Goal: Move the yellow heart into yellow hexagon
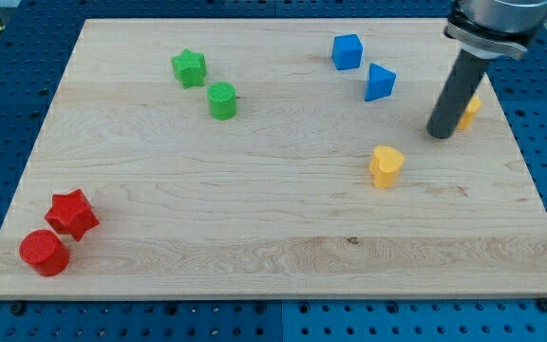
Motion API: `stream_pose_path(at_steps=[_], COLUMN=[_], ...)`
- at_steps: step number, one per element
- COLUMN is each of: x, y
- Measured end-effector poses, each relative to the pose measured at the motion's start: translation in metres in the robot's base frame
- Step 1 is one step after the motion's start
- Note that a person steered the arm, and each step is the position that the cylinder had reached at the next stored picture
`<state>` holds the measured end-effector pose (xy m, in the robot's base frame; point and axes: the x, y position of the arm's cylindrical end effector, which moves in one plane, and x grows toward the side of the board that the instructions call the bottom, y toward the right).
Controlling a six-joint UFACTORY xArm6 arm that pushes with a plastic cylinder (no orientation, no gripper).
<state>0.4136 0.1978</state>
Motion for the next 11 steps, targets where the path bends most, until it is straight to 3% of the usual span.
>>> stream_pose_path(at_steps=[1, 6, 8, 10, 11], x=[-0.021, 0.001, 0.01, 0.076, 0.09], y=[0.0, -0.035, -0.098, -0.126, -0.099])
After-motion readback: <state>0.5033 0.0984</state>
